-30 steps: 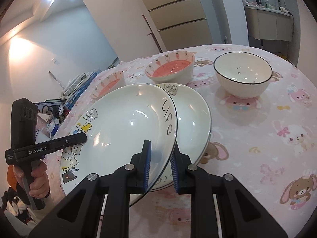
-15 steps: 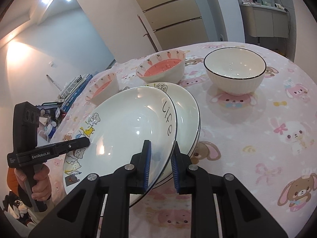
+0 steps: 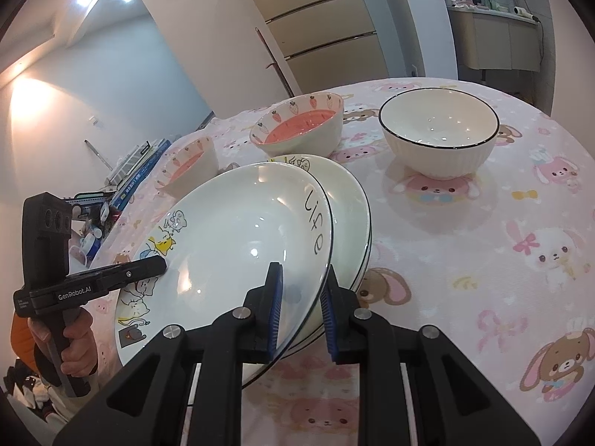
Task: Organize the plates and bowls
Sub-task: 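Lower the 'Life' plate with both grippers onto the cartoon plate stack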
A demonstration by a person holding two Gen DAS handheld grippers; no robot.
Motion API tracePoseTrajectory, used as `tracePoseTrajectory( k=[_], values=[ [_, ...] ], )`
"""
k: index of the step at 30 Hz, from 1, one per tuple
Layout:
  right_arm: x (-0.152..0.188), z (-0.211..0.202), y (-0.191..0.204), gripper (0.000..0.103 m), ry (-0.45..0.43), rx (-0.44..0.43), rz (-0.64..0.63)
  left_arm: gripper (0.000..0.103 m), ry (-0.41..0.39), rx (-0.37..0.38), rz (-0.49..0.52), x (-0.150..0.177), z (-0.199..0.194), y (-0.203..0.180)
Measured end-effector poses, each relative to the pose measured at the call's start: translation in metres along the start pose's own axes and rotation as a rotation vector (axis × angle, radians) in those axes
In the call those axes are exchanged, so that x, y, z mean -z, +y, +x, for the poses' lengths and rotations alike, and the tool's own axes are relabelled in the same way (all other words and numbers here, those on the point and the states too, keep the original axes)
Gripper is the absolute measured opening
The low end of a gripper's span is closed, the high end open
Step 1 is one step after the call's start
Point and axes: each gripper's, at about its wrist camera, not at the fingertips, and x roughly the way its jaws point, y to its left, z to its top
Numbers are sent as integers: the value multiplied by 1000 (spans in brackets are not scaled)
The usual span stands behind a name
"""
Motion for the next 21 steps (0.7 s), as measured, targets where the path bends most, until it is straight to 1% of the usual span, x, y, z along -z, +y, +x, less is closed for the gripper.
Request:
tracePoseTrajectory(
  k=[5,11,16,21],
  values=[
    [-1,9,-2,20,16,4,3,17,-17,-36,1,-6,6,1],
    [-9,13,-2,20,16,13,-12,20,-1,-81,45,-15,12,-5],
    [-11,18,-6,20,18,6,3,22,-8,-124,73,-18,18,-9],
    [-10,17,-8,20,11,5,3,23,-20,-134,92,-18,20,-11]
  ],
)
